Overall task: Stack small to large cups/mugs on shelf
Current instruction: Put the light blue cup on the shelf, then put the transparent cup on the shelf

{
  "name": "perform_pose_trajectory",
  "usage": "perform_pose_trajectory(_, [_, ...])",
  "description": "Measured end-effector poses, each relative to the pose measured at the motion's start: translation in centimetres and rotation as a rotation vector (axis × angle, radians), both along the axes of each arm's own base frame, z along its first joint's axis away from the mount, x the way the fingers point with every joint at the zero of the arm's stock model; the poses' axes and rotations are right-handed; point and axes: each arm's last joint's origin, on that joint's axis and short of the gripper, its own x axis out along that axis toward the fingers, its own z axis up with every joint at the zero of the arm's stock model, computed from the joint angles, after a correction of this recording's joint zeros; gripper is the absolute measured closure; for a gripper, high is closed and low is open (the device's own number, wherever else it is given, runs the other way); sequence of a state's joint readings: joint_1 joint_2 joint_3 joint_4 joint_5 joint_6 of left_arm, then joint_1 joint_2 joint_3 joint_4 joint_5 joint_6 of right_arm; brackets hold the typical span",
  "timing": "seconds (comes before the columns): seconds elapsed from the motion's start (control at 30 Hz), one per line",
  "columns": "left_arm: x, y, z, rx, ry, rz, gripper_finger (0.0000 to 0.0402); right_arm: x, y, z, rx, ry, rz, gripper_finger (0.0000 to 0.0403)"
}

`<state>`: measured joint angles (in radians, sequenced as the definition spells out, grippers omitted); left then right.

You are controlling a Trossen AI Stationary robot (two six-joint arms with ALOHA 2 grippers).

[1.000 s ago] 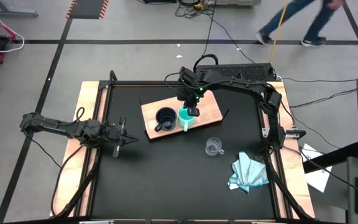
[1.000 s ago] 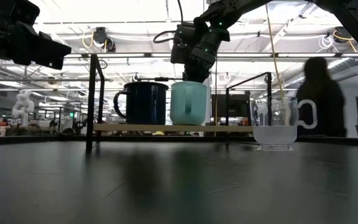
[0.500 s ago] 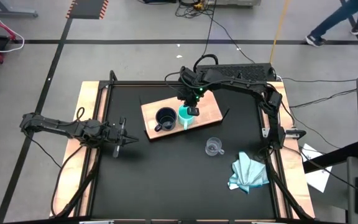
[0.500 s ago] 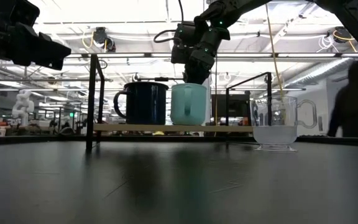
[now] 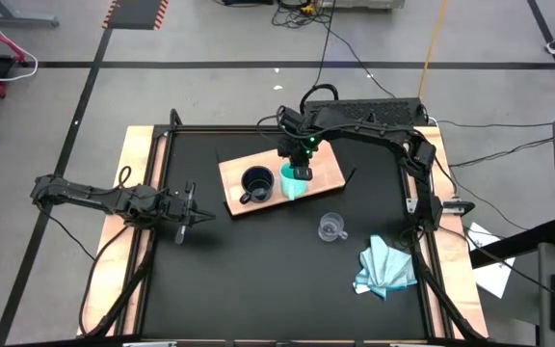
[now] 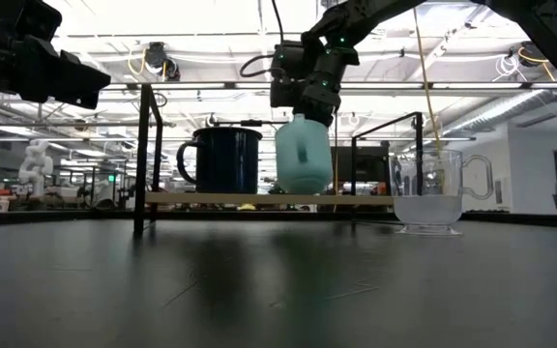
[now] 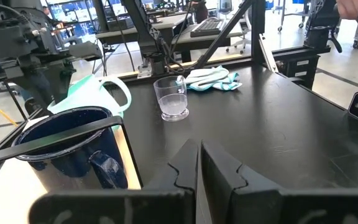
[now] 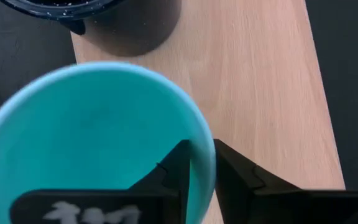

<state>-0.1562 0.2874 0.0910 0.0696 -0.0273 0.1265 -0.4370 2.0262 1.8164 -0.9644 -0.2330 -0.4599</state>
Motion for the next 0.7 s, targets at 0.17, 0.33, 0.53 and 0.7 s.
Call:
perform_pose_trajectory(0.17, [0.0, 0.0, 0.0, 0.000, 0.000, 0.000, 0.0378, 0.0, 0.0, 0.1, 0.000, -0.005, -0.002, 0.0338])
perform_pose_trajectory(0.33, [0.0, 0.0, 0.0, 0.000, 0.000, 0.000, 0.0378, 0.4, 0.5, 0.5, -0.009, -0.022, 0.011, 0.0338])
perform_pose_trajectory(0.53, [0.0, 0.0, 0.0, -0.002, 0.000, 0.001, 0.0378, 0.9, 1.3, 1.2, -0.018, -0.043, 0.033, 0.0337])
perform_pose_trajectory(0.7, [0.0, 0.0, 0.0, -0.008, 0.001, 0.001, 0.0378, 0.9, 1.4, 1.2, -0.013, -0.039, 0.026, 0.0337])
